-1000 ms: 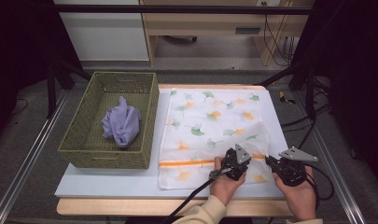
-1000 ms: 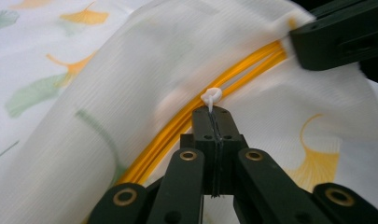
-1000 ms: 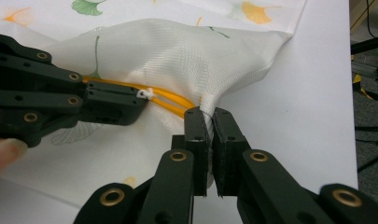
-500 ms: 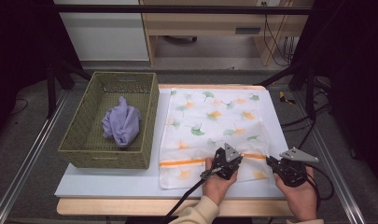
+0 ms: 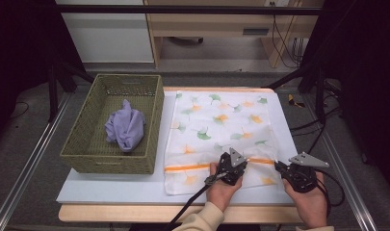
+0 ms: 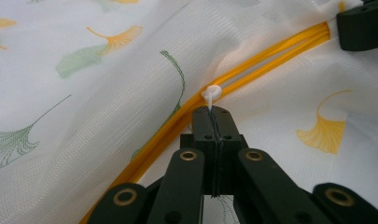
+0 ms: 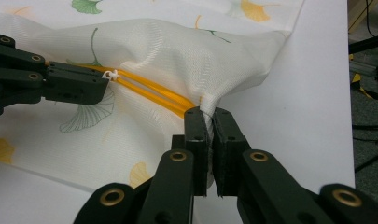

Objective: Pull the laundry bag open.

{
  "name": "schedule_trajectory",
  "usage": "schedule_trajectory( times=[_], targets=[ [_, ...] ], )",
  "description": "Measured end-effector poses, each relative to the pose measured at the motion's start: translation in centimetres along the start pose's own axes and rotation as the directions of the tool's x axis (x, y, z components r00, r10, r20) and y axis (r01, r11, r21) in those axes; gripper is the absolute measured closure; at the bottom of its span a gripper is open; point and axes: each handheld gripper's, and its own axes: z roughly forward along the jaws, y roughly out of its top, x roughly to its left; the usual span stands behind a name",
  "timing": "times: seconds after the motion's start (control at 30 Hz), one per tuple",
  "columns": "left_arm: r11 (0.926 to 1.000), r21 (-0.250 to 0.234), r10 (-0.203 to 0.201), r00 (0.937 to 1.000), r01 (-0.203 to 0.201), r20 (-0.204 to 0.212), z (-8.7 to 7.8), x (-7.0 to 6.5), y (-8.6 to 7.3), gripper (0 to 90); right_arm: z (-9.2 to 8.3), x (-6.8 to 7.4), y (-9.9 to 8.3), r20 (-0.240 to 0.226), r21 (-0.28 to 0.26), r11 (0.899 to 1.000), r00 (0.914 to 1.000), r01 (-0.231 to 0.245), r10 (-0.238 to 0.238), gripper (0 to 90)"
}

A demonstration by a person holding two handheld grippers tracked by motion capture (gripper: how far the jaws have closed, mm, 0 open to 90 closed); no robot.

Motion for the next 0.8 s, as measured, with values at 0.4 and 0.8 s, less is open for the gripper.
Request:
schedule_trajectory(
  times=[0.4, 0.8],
  targets=[
    [0.9999, 0.011, 0.012, 0.9987, -0.012, -0.049, -0.4, -0.1, 0.1, 89.9, -0.3, 0.1, 0.1, 0.005, -0.008, 1.000, 0.9999, -0.009, 0.009, 86.1],
    [0.9995, 0.032, 0.000, 0.9949, 0.003, -0.101, -2.3, 0.4, -0.5, 89.9, -0.6, 0.2, 0.1, -0.013, -0.016, 1.000, 0.9999, -0.007, 0.006, 86.1]
  ],
)
